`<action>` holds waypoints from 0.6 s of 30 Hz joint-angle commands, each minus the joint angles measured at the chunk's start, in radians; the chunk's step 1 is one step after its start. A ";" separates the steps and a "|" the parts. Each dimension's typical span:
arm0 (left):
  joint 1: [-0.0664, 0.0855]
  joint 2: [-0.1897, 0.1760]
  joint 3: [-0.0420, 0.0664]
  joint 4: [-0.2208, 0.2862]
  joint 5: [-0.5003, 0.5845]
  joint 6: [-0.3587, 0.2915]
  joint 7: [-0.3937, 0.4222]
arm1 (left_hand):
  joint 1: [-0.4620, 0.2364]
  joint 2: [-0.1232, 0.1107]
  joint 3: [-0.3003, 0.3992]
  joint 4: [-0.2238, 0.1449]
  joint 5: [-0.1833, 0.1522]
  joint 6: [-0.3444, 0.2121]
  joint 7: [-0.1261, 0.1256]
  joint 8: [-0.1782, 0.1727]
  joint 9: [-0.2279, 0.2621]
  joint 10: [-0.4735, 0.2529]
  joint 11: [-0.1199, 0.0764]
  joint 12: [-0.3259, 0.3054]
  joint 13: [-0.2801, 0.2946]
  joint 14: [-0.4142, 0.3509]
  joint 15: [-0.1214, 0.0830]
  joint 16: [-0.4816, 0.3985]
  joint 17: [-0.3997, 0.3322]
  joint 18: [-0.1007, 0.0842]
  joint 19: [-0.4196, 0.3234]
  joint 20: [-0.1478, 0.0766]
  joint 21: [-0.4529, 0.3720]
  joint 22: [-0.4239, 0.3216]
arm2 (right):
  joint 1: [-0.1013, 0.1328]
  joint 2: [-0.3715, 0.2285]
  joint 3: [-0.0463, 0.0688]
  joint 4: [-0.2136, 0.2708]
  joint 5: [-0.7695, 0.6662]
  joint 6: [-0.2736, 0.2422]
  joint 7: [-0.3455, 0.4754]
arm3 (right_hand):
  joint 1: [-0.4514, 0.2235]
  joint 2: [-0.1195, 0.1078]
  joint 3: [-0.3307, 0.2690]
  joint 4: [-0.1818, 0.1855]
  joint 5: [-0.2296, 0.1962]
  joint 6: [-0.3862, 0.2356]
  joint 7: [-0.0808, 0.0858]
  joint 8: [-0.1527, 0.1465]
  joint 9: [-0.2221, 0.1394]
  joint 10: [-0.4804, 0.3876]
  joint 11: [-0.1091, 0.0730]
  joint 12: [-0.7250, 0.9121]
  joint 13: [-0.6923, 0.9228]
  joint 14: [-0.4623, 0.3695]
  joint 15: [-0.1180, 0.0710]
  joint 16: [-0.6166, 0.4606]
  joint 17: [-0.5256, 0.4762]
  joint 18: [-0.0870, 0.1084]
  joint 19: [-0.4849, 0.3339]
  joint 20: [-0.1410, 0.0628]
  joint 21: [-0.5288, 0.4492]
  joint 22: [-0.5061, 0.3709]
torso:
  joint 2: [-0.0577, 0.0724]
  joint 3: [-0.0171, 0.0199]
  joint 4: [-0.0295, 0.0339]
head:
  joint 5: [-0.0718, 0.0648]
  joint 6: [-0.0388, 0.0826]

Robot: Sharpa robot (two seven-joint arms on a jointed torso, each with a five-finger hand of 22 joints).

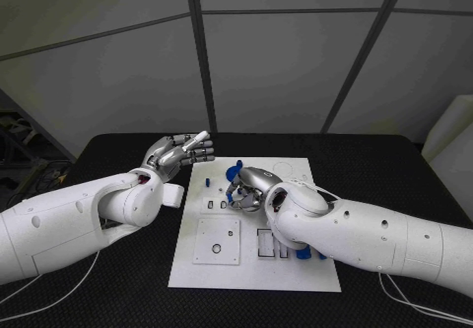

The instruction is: Assemble the parts on the task board

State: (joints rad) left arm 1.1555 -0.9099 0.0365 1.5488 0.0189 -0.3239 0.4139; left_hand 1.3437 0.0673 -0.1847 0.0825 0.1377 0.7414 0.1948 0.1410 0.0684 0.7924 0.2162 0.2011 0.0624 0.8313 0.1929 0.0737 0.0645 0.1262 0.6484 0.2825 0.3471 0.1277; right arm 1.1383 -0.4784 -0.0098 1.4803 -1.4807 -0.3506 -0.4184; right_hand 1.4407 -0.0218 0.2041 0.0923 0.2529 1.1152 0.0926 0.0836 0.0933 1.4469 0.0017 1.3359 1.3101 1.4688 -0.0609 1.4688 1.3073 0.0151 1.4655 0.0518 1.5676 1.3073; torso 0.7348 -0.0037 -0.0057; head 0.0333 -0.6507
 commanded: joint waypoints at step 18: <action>0.002 0.001 0.001 0.000 0.001 0.011 0.004 | -0.001 0.010 0.000 -0.009 -0.006 0.001 0.057 -0.005 -0.001 0.003 0.000 -0.005 0.001 -0.005 0.000 -0.003 0.000 0.041 -0.007 0.003 -0.006 -0.002 | -0.019 0.015 -0.001 -0.007 -0.035 0.031 -0.001 | -0.035 -0.014 -0.012 -0.004 -0.017 0.021 -0.011 -0.003 0.024 -0.009 0.000 -0.008 0.057 0.058 -0.006 -0.006 0.063 -0.015 0.105 -0.006 0.003 0.264 | 0.000 -0.0009 0.0007 | 0.006 -0.012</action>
State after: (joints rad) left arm 1.1555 -0.9097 0.0365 1.5477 0.0198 -0.3238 0.4130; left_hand 1.3437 0.0673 -0.1847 0.0769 0.1377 0.7415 0.1947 0.1410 0.0684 0.7924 0.2163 0.2011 0.0624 0.8313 0.1929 0.0737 0.0645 0.1262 0.6484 0.2825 0.3471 0.1265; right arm 1.1200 -0.4644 -0.0106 1.4751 -1.5063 -0.3342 -0.4241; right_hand 1.4151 -0.0339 0.1999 0.0885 0.2410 1.1169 0.0942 0.0838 0.0934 1.4469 0.0018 1.3340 1.3081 1.4687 -0.0609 1.4688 1.3073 0.0150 1.4654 0.0518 1.5676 1.3073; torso 0.7344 -0.0041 -0.0051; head 0.0383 -0.6618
